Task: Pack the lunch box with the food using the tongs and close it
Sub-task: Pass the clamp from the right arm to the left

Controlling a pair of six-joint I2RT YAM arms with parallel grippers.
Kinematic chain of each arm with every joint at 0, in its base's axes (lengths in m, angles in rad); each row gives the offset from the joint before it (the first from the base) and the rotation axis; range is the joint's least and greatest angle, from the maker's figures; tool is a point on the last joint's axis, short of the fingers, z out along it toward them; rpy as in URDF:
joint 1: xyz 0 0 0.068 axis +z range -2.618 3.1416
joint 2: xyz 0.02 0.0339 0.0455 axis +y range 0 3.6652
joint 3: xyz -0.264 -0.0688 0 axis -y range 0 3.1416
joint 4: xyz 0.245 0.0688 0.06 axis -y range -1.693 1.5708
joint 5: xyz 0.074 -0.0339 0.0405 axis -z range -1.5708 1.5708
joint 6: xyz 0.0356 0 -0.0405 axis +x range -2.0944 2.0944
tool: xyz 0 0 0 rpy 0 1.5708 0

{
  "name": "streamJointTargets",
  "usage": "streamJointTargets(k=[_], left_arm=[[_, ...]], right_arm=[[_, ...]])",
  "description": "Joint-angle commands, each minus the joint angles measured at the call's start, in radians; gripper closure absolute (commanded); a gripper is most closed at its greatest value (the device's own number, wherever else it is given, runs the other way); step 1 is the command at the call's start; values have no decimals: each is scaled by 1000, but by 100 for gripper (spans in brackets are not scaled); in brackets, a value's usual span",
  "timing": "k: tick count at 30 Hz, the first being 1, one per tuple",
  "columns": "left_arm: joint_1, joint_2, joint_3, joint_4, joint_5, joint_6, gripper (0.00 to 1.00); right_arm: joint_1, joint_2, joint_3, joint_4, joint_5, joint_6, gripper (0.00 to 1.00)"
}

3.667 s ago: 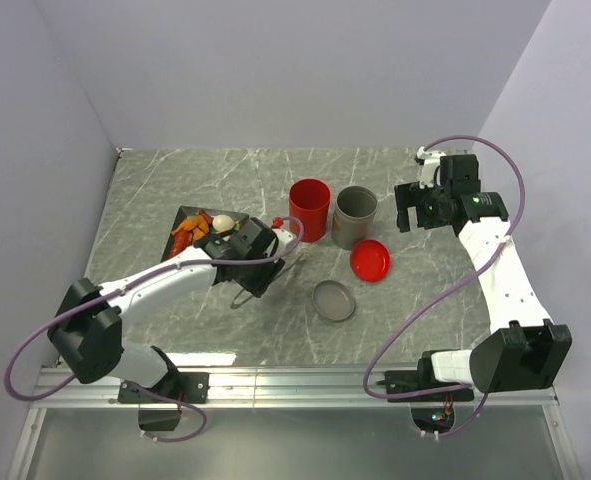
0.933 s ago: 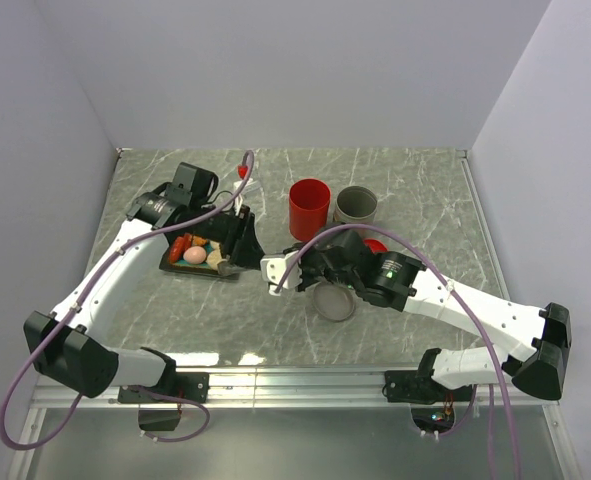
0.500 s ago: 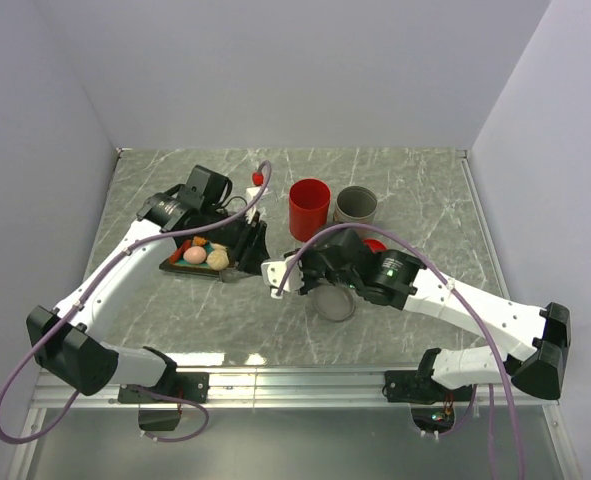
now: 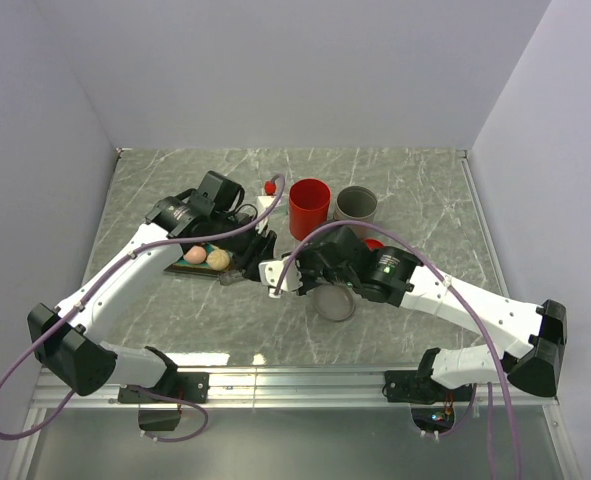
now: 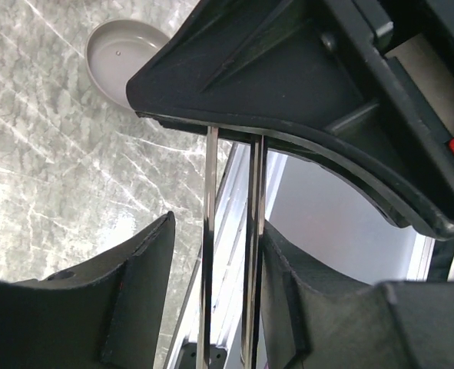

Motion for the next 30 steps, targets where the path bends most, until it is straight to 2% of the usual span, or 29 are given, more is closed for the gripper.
streamJointTargets(k=[1,4,8,11,13,20,30], left_arm=[[-2,-7,20,9,-27,23,49],[-2,-8,17,9,-27,21,54],[-2,-10,12,10,-29,23,71],[-2,-13,7,14,-31,21,79],[-2,-18,4,7,-27,27,79],[-2,-44,-11,-28,-50,47,50],[-1,-27,10,-34,-57,53,48]], right_arm=[[2,-8,43,6,-12,-2,85],[3,-9,41,3,-12,-5,85],[2,-12,40,3,-15,-10,84],[3,-12,40,-1,-15,-14,84],[3,-18,35,-4,-23,-23,85],[3,-38,8,-17,-26,-39,87],[3,-41,8,-32,-28,-53,87]])
